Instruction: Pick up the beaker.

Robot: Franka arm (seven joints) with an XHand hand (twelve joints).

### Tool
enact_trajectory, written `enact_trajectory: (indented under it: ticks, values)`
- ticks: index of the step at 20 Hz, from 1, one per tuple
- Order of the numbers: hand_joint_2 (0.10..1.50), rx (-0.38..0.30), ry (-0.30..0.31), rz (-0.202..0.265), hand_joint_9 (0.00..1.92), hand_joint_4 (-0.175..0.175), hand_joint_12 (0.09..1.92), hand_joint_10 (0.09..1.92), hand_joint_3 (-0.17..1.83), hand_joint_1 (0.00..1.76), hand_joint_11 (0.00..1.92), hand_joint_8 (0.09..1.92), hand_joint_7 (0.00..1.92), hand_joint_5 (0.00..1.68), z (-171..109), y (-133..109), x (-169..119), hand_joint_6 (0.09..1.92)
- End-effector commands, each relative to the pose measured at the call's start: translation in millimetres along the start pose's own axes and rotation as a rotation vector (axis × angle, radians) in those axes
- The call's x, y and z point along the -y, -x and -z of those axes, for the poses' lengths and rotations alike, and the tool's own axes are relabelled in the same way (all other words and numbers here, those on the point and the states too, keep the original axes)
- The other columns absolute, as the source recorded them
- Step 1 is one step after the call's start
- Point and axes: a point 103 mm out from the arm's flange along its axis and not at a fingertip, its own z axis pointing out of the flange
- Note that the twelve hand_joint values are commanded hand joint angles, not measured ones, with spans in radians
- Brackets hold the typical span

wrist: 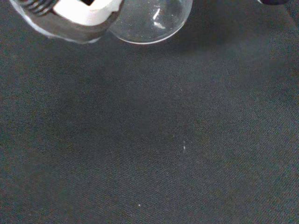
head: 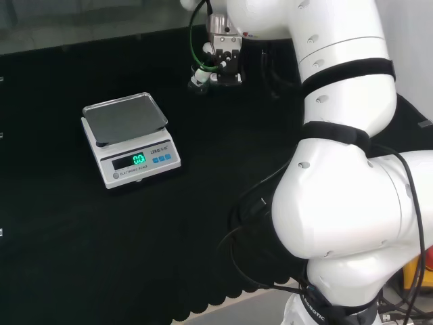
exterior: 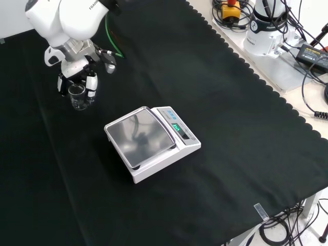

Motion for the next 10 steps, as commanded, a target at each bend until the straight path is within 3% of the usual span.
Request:
enact_trajectory:
  ticks: [1,10]
  values:
    - [1.05,0.034,-0.071,0.041,1.64,-0.09,0.52,0.22,0.16,1.1,1.71,0.93,1.17,0.96,51,-21,26,1.06]
    - [1.05,0.035,-0.055,0.162,1.65,-0.077,0.52,0.22,0.16,1.1,1.69,0.93,1.18,0.95,118,-33,105,1.07]
